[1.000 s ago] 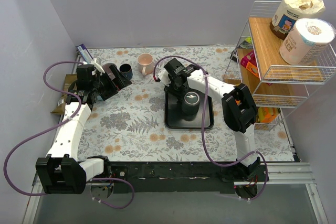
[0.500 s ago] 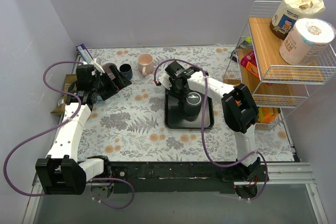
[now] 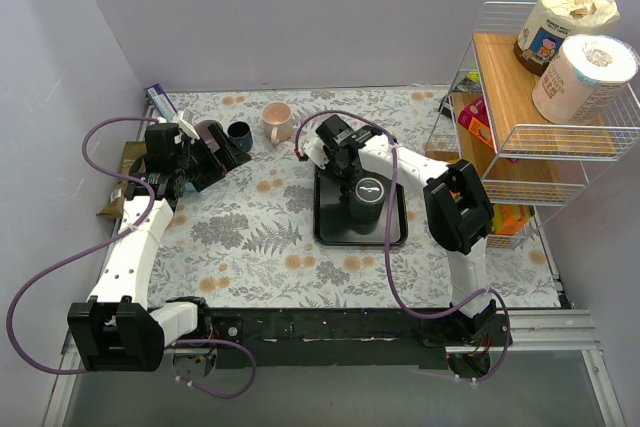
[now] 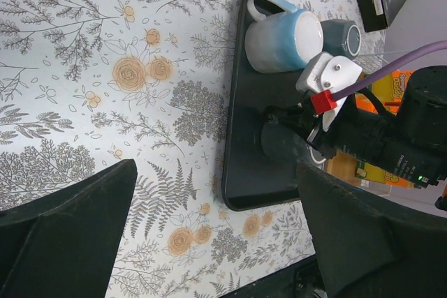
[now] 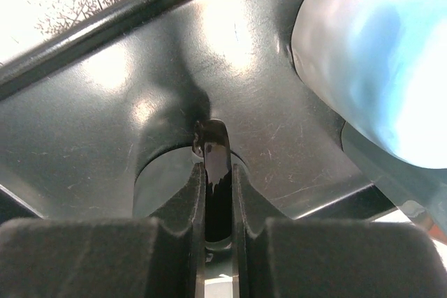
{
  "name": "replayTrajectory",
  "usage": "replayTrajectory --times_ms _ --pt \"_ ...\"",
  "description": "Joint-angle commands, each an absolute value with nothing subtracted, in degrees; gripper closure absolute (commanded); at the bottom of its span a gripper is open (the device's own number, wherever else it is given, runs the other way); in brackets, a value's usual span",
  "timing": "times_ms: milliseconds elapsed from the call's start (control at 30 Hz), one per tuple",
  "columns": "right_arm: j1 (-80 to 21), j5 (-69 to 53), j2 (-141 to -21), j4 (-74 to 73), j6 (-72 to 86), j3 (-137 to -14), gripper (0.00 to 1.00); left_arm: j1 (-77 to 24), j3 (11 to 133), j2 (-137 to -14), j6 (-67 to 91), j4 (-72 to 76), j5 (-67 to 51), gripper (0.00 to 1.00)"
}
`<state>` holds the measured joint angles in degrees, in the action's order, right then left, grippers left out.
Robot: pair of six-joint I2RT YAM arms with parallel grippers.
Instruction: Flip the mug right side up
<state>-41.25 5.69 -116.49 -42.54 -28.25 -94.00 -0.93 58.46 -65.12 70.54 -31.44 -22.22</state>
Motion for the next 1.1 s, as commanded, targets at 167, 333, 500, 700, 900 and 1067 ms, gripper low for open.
replayTrajectory --times_ms 167,333,500,700,900,1067 --pt "-41.1 3.0 -104.7 -34.2 -20.0 -93.1 0.99 -1.1 58.7 -63.5 73.7 -29.1 -28.2 0.02" --pt "-41.1 1.8 -96.9 -26.9 -16.7 -86.8 0.99 -1.1 59.2 -64.3 76.7 -28.0 -31.9 0.02" --pt "-41.1 -2.9 -88.4 -18.5 -11.8 -79.6 0.99 -2.0 58.7 -65.5 82.9 -23.0 -38.7 0.02" --pt "-41.1 -12.1 -79.8 -10.6 -4.1 -74.1 0.99 -6.8 59.4 -64.6 81.2 -11.3 -49.0 0.03" --pt "-41.1 -21.3 -74.8 -6.2 3.1 -72.1 0.99 -12.1 59.3 -63.1 77.4 -4.9 -50.5 0.02" --pt "-41.1 -23.8 -71.5 -3.3 6.2 -70.4 0.99 -14.9 58.5 -63.0 87.1 -1.8 -47.5 0.02"
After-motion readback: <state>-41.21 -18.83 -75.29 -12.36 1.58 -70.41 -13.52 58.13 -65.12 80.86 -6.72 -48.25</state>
